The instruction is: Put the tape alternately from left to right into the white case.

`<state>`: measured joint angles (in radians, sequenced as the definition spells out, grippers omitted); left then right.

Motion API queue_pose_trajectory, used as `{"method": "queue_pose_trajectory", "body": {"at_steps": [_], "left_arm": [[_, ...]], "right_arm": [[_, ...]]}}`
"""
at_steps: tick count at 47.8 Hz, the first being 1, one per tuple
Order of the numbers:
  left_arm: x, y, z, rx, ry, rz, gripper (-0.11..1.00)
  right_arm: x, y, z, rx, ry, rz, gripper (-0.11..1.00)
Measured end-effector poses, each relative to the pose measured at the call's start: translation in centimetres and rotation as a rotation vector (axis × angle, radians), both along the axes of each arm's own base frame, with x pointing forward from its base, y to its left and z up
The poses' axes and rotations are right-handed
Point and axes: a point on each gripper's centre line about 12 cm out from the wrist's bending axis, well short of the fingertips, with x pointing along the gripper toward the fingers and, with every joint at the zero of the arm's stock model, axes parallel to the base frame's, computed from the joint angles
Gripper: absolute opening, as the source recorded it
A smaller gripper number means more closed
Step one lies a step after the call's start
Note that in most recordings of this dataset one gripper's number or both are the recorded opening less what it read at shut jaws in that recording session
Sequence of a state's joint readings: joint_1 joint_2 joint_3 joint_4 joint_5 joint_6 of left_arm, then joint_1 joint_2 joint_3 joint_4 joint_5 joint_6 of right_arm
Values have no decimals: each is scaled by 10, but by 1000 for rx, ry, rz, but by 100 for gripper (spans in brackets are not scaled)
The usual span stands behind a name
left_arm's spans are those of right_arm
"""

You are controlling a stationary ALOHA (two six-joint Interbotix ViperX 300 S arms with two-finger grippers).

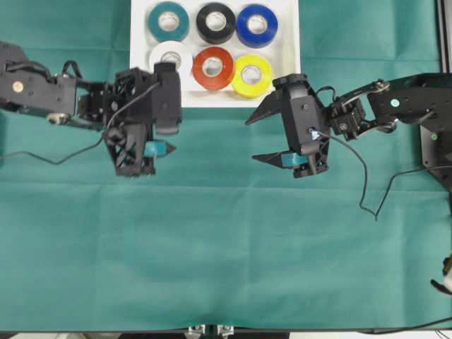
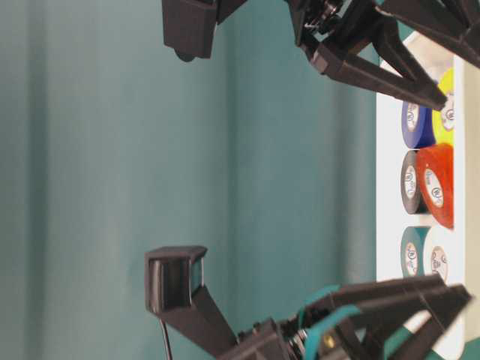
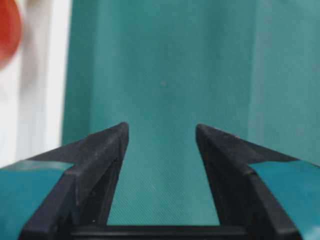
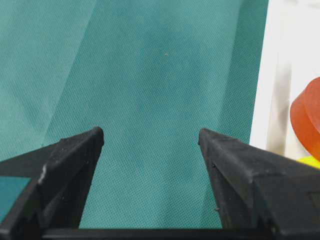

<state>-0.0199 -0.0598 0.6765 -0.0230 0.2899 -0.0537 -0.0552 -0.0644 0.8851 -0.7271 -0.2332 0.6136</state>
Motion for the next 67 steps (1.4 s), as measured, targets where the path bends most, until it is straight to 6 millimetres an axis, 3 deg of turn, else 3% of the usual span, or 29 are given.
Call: {"method": "queue_pose_trajectory", "body": {"at_steps": [15,34,67], "left_arm": [[-6,-19,-6,0,18,-54,92],[-12,-30,-10,-1,32,-84,86],[-23,-31,-6,-4,-29,-89,85]], "right_arm": [[-5,0,4,-1,-10,-3,84],[-20,0,13,9,-34,-15,84],[-21,0,13,17,-32,-23,84]]}}
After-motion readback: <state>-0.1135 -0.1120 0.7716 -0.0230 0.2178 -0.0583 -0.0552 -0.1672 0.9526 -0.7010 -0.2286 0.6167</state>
